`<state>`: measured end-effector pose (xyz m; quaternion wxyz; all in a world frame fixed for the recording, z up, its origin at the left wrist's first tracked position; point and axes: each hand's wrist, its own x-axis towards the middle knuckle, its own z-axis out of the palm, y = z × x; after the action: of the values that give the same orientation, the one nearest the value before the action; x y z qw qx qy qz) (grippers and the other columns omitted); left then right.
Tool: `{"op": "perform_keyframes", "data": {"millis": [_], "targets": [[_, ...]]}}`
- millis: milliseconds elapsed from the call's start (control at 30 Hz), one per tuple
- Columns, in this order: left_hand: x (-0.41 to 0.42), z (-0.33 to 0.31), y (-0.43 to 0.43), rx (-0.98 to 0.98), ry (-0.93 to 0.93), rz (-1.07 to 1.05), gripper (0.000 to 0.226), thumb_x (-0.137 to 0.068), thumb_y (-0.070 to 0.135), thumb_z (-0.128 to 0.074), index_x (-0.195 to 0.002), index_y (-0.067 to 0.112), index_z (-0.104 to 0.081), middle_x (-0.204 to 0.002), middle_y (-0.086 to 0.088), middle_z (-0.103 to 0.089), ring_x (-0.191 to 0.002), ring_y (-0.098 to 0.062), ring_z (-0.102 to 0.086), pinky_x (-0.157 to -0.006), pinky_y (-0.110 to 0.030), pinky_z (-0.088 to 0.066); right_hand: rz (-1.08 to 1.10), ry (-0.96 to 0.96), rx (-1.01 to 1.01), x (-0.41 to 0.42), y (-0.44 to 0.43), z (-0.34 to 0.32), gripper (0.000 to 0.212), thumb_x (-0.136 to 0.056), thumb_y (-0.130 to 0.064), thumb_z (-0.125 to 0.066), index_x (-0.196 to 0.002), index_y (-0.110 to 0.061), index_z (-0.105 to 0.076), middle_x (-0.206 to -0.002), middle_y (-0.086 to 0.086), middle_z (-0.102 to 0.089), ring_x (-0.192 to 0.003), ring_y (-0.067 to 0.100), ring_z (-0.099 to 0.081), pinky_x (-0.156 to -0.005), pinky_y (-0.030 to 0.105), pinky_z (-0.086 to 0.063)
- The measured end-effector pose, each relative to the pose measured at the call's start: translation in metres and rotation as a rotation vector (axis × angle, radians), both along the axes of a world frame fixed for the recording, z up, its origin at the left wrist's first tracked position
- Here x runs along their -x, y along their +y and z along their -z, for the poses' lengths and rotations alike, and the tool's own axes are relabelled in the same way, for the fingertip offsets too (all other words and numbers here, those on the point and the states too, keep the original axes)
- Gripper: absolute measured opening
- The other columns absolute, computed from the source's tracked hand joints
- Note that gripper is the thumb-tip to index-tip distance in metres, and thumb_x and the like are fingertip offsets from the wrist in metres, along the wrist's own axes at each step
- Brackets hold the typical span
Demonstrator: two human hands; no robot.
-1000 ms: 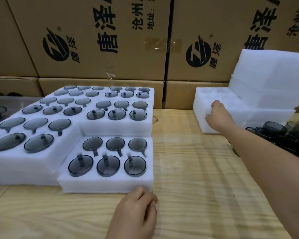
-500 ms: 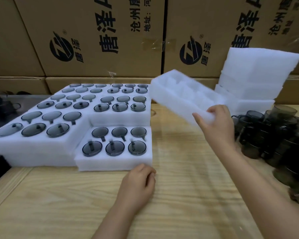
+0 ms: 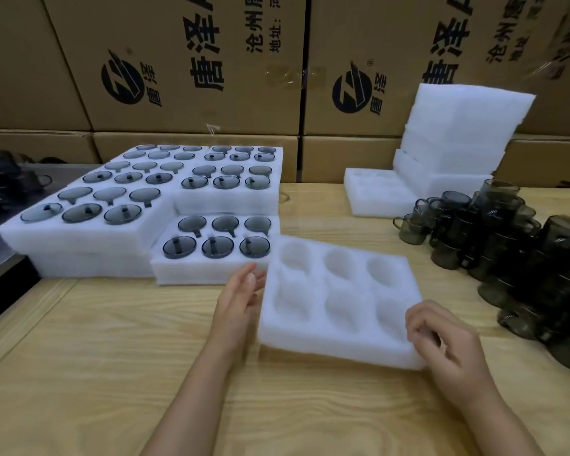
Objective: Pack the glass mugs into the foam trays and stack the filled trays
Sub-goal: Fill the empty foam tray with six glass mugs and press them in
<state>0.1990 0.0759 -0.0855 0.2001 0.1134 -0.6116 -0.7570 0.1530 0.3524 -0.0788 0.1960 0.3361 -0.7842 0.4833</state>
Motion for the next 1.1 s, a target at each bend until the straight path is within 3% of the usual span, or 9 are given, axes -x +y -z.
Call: {"op": "perform_keyframes", "data": {"millis": [133,267,400,467,567,633,733,833,1100], "targets": [[0.006,0.000,-0.002,0.151,-0.008,0.081,0.049,-0.086,0.033,-0.048,-0.131,0.012,-0.050,-0.128,-0.004,-0.060,-0.112,-0.012,-0.060,-0.096,-0.030,-0.046,0.035,-0.089,-0.062,0.005,0.008,-0.002,0.022,-0.063,0.001,-0.045,-0.056,-0.020,-0.041,-0.060,-0.005,-0.045,-0.058,0.024,-0.044,-0.055,0.038,-0.033],[0.011,0.001,-0.005,0.194,0.018,0.118,0.040,-0.086,0.026,-0.058,-0.124,0.015,-0.052,-0.113,-0.006,-0.063,-0.091,0.000,-0.065,-0.078,-0.015,-0.049,0.034,-0.168,-0.086,0.006,0.016,-0.008,0.023,-0.061,-0.003,-0.045,-0.054,-0.023,-0.039,-0.055,-0.007,-0.041,-0.055,0.019,-0.038,-0.054,0.038,-0.029],[0.013,0.011,-0.007,0.259,-0.055,0.162,0.050,-0.076,0.023,-0.071,-0.123,0.021,-0.057,-0.113,-0.004,-0.068,-0.107,-0.018,-0.063,-0.090,-0.033,-0.051,-0.068,-0.227,-0.142,-0.001,0.013,-0.013,0.023,-0.063,-0.004,-0.050,-0.052,-0.025,-0.050,-0.053,-0.006,-0.049,-0.052,0.018,-0.044,-0.052,0.036,-0.032],[0.015,0.014,-0.010,0.202,-0.029,0.127,0.044,-0.082,0.007,-0.072,-0.122,0.019,-0.058,-0.109,-0.001,-0.070,-0.106,-0.019,-0.064,-0.085,-0.029,-0.052,-0.106,-0.332,-0.009,-0.002,0.009,-0.013,0.031,-0.074,0.004,-0.055,-0.055,-0.020,-0.060,-0.059,-0.001,-0.058,-0.057,0.018,-0.051,-0.054,0.033,-0.037],[0.017,0.016,-0.012,0.206,-0.022,0.117,0.045,-0.079,0.004,-0.073,-0.119,0.020,-0.059,-0.104,0.002,-0.072,-0.102,-0.015,-0.066,-0.079,-0.023,-0.052,0.178,-0.345,0.236,0.009,0.006,-0.019,0.035,-0.088,0.009,-0.049,-0.069,-0.015,-0.066,-0.071,-0.002,-0.064,-0.051,0.001,-0.045,-0.050,0.011,-0.034],[0.017,0.017,-0.012,0.215,-0.024,0.114,0.050,-0.071,0.016,-0.073,-0.119,0.021,-0.060,-0.104,0.001,-0.072,-0.100,-0.014,-0.066,-0.079,-0.024,-0.051,0.471,-0.185,0.225,0.027,0.008,-0.035,0.027,-0.090,-0.002,-0.052,-0.077,-0.021,-0.066,-0.073,-0.003,-0.064,-0.053,0.004,-0.043,-0.052,0.014,-0.034],[0.019,0.019,-0.013,0.225,-0.024,0.108,0.050,-0.069,0.021,-0.070,-0.117,0.021,-0.060,-0.105,-0.002,-0.071,-0.100,-0.016,-0.066,-0.083,-0.030,-0.050,0.740,-0.004,0.035,0.068,0.014,-0.067,0.018,-0.086,-0.011,-0.055,-0.100,-0.013,-0.066,-0.099,0.007,-0.062,-0.091,0.023,-0.052,-0.081,0.030,-0.036],[0.019,0.020,-0.014,0.240,-0.023,0.106,0.048,-0.069,0.022,-0.070,-0.116,0.023,-0.061,-0.105,-0.002,-0.071,-0.101,-0.016,-0.066,-0.084,-0.032,-0.050,0.886,-0.083,-0.253,0.118,0.005,-0.095,0.040,-0.086,-0.023,-0.056,-0.123,-0.008,-0.052,-0.132,0.019,-0.043,-0.123,0.035,-0.033,-0.102,0.037,-0.024],[0.018,0.018,-0.014,0.242,-0.014,0.117,0.048,-0.069,0.022,-0.070,-0.116,0.023,-0.061,-0.106,-0.002,-0.071,-0.101,-0.016,-0.066,-0.085,-0.031,-0.050,1.148,-0.300,-0.684,0.187,0.031,-0.123,0.059,-0.090,-0.042,-0.047,-0.132,-0.002,-0.037,-0.137,0.024,-0.034,-0.127,0.039,-0.027,-0.101,0.045,-0.028]]}}
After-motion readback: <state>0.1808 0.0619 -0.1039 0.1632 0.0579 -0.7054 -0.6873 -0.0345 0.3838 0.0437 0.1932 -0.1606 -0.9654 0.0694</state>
